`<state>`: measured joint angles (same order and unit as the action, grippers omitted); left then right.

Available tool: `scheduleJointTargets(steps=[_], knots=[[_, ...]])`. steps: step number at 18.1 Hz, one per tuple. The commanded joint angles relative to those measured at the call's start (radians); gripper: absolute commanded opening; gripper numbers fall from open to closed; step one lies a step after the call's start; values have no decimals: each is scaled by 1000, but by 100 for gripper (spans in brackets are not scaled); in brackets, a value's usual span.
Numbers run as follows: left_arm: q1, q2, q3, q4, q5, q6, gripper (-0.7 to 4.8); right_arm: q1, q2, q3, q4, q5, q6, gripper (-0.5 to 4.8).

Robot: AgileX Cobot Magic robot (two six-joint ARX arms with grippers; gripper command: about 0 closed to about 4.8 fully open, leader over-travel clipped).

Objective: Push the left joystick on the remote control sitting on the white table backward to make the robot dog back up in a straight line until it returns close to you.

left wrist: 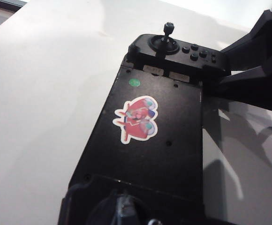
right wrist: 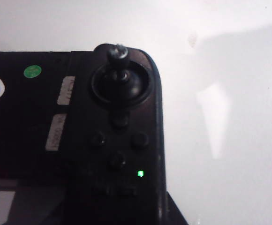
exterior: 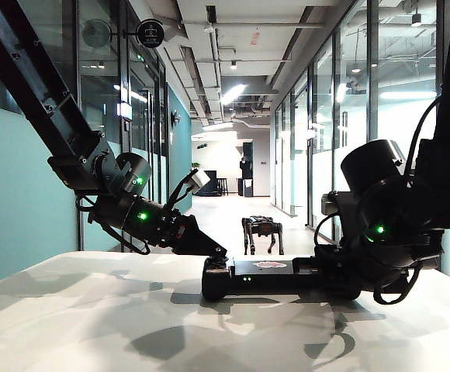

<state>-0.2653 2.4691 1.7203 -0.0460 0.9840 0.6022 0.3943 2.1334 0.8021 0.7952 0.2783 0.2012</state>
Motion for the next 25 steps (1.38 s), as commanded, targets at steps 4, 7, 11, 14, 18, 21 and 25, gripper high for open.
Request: scheduleJointTargets(steps=[4, 7, 11, 14, 18, 21, 25], knots=[[-2, -3, -3, -27, 0, 4, -6, 0, -5, 5, 32, 12, 9, 144], [-2, -3, -3, -27, 0, 5, -6, 0, -5, 5, 32, 12, 9, 144], [-2, -3, -3, -27, 0, 4, -6, 0, -5, 5, 32, 12, 9, 144], [-2, -3, -3, -27, 0, 4, -6, 0, -5, 5, 32, 12, 9, 144], [-2, -3, -3, -27, 0, 4, -6, 0, -5, 5, 32, 12, 9, 144], [-2, -3, -3, -2, -75, -11, -6, 0, -5, 5, 32, 12, 9, 144], [-2, -7, -2, 52, -180, -63, -6, 0, -5, 5, 32, 12, 9, 144]])
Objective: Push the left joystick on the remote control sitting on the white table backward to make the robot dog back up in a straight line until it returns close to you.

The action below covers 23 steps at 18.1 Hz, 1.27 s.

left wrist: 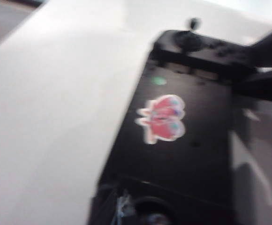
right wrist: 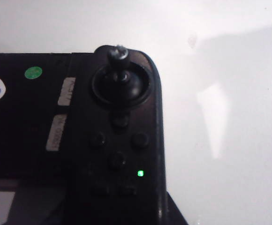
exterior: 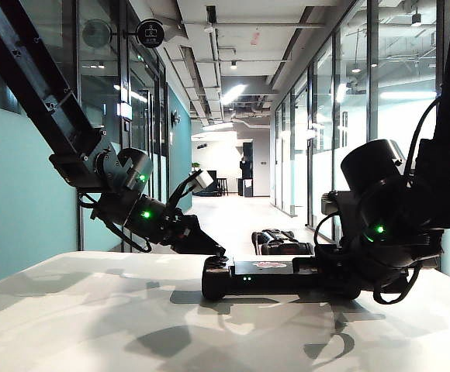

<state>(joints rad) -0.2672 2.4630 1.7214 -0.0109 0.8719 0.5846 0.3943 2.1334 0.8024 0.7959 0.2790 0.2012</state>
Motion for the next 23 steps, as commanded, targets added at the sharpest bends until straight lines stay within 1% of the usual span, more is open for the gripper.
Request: scheduleJointTargets(steps=[1, 2, 3, 4, 5, 6, 7, 8, 11, 14, 15, 16, 17, 20, 23], knots=[[0, -4, -3, 66, -108, -104, -6, 0, -5, 4, 31, 11, 9, 144], [0, -8, -3, 109, -147, -149, -6, 0, -5, 4, 31, 11, 9, 144], [0, -13, -3, 126, -172, -165, -6, 0, -5, 4, 31, 11, 9, 144], [0, -21, -3, 144, -229, -182, -6, 0, -5, 4, 31, 11, 9, 144], [0, -30, -2, 145, -277, -182, -6, 0, -5, 4, 31, 11, 9, 144], [0, -46, -3, 143, -367, -195, -6, 0, -5, 4, 31, 11, 9, 144], [0, -59, -3, 143, -416, -225, -6, 0, -5, 4, 31, 11, 8, 144], [1, -73, -3, 140, -437, -249, -6, 0, -5, 4, 31, 11, 9, 144], [1, -130, -3, 111, -482, -311, -6, 0, -5, 4, 31, 11, 8, 144], [1, -196, -3, 32, -493, -312, -6, 0, -5, 4, 31, 10, 8, 150], [1, -216, -3, 10, -494, -312, -6, 0, -5, 4, 31, 10, 8, 174], [1, -244, -3, -23, -494, -312, -6, 0, -6, 4, 31, 10, 8, 240], [1, -267, -3, -48, -492, -311, -6, 0, -6, 4, 30, 10, 8, 278], [1, -310, -3, -98, -492, -312, -6, 0, -7, 4, 29, 10, 4, 279], [1, -352, -3, -141, -493, -338, -6, 0, -32, 3, -19, 10, 4, 280]])
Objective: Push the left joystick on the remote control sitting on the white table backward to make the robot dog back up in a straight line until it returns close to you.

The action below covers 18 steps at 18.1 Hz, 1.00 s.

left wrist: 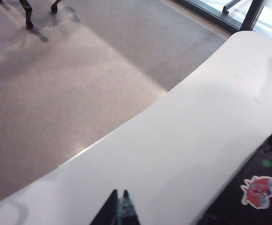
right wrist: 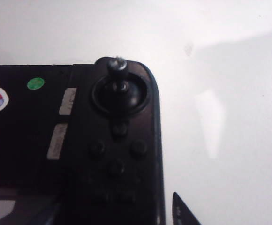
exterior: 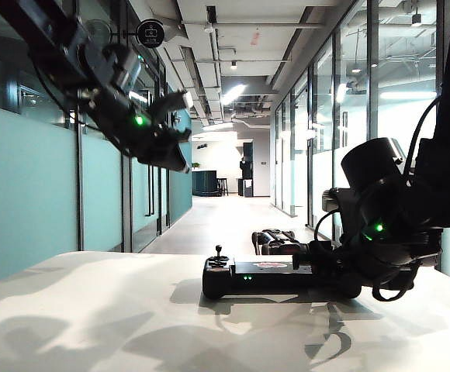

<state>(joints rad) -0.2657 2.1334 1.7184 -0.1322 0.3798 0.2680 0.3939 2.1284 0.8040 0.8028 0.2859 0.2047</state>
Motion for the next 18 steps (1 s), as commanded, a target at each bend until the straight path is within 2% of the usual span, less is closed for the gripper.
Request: scheduleJointTargets(steps=[1, 4, 7, 16, 17, 18], knots=[[0, -28, 0, -28, -2, -22, -6, 0, -38, 1, -49, 4, 1, 280], [0, -50, 0, -53, -2, -75, -6, 0, -75, 0, -100, 4, 1, 280], [-1, -77, 0, -90, -43, -78, -6, 0, -103, -1, -126, 4, -3, 280], [-1, -174, -2, -142, -71, -85, -6, 0, -231, -40, -187, 4, -30, 278], [-1, -183, -2, -146, -73, -85, -6, 0, -254, -55, -187, 4, -30, 268], [-1, -193, -2, -151, -77, -87, -6, 0, -280, -71, -191, 3, -29, 227]])
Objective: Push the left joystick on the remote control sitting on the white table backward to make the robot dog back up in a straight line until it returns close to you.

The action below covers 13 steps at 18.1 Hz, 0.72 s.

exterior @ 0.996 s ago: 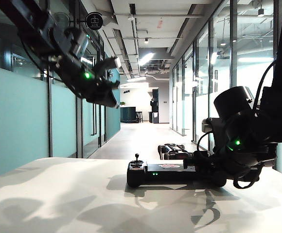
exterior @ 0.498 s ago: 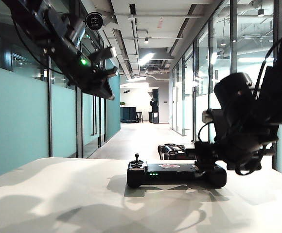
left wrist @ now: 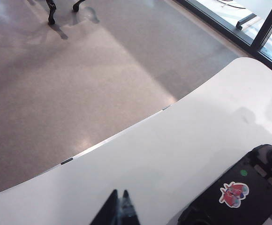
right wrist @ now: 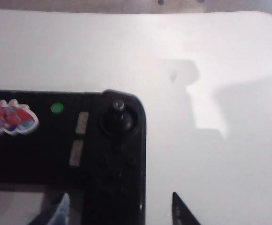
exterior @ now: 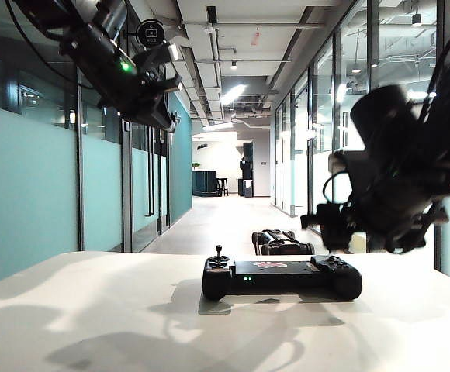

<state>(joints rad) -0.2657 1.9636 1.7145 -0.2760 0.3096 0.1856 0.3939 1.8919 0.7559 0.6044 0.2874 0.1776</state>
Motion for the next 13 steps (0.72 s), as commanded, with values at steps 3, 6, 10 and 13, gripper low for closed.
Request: scheduleJointTargets(steps=[3, 6, 10, 13], knots=[[-2, -51, 2, -42, -22, -8, -6, 0, -90, -36, -37, 2, -3, 19], [-2, -128, -35, -77, -57, -16, -6, 0, -133, -37, -81, -2, -21, -7], [-2, -312, -206, -16, -116, -42, -6, 0, -192, -44, -110, -2, -25, -7], [-2, -467, -383, 56, -154, -87, -6, 0, -236, -51, -121, -4, -32, -7]])
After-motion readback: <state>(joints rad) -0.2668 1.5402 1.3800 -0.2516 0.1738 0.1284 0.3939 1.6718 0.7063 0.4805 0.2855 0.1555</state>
